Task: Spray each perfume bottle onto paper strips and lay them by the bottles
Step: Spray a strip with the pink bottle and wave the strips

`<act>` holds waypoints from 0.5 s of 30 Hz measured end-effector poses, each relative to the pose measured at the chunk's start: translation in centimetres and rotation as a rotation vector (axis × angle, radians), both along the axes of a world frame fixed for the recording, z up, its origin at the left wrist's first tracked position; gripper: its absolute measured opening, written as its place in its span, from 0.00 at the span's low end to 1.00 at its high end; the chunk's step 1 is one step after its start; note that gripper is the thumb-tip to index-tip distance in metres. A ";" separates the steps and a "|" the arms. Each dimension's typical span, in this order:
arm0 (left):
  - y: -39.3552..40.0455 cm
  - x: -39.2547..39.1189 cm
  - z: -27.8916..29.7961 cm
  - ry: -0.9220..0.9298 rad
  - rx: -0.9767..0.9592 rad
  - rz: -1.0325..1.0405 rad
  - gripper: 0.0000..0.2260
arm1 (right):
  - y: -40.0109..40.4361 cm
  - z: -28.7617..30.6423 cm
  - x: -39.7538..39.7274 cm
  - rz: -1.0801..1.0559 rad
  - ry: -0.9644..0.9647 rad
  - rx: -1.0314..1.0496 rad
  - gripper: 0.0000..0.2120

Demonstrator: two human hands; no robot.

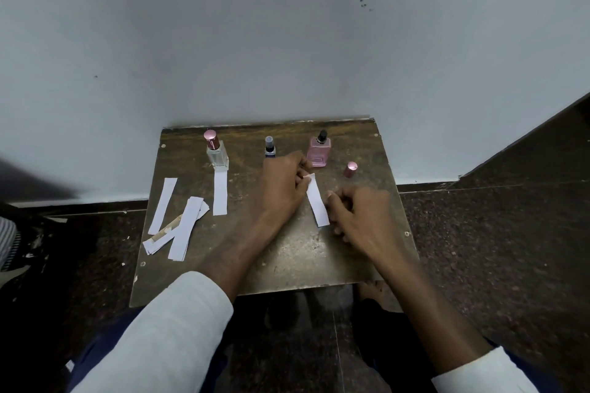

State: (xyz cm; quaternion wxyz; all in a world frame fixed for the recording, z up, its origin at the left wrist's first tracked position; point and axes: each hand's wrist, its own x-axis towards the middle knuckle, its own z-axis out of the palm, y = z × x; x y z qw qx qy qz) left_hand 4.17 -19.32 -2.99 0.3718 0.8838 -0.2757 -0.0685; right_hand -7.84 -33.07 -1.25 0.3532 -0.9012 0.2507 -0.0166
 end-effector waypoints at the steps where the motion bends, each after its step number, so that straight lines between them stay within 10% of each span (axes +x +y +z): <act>1: -0.1 0.1 -0.1 0.004 -0.004 -0.007 0.08 | -0.4 0.0 0.0 -0.020 -0.028 -0.072 0.15; 6: -0.5 0.5 -0.5 0.026 -0.030 -0.002 0.10 | -2.3 1.1 0.6 -0.185 -0.285 -0.167 0.02; 15: -0.1 0.3 -0.1 -0.022 -0.074 0.084 0.07 | -3.3 -1.1 2.5 -0.058 -0.283 -0.306 0.11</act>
